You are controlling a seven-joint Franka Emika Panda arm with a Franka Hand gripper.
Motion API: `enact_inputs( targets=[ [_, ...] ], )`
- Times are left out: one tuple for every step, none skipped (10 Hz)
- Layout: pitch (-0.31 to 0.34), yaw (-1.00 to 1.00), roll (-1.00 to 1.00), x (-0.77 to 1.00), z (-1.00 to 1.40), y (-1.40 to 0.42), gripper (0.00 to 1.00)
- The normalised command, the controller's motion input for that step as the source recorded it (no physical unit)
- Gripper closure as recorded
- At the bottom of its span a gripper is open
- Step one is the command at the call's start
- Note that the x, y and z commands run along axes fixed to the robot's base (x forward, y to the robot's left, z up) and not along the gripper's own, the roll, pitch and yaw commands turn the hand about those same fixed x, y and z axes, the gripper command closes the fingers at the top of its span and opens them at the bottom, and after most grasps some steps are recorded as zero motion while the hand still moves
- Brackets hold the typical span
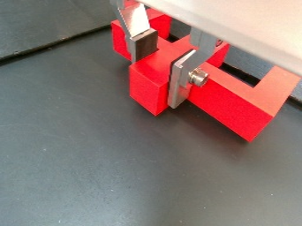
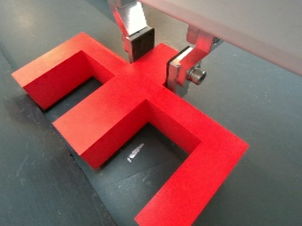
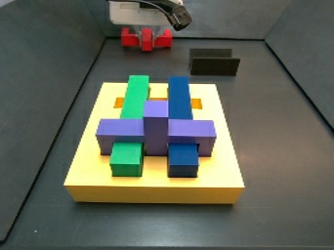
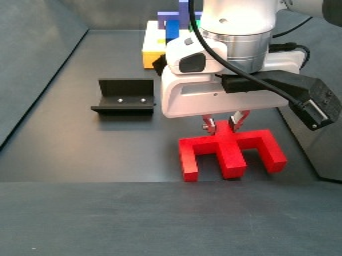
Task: Pick up the red object. Move up. Place the red object on the fixture. Regrasp the red object. Move to above the board. Insert the red object.
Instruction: Pick up the red object, then move up, then place the red object on the fixture.
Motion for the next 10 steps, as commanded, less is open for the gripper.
enact_inputs(
  targets=[
    [0.0, 0.0, 0.0, 0.0, 0.0, 0.0, 1.0],
    [0.0, 0.0, 0.0, 0.0, 0.0, 0.0, 1.0],
    [0.0, 0.0, 0.0, 0.0, 0.0, 0.0, 1.0],
    [0.0, 0.0, 0.0, 0.0, 0.0, 0.0, 1.0],
    [0.0, 0.0, 0.0, 0.0, 0.83, 0.0, 1.0],
    [0.035, 0.03, -0.01, -0.07, 0.78, -0.03, 1.0],
    [0.039, 0.02, 0.03, -0.09, 0.58, -0.03, 1.0],
    [0.018, 0.02, 0.09, -0.03, 0.22, -0.02, 1.0],
    [-0.014, 0.0, 0.0, 0.0, 0.0, 0.0, 1.0],
    [-0.023, 0.0, 0.0, 0.0, 0.0, 0.0, 1.0]
  ],
)
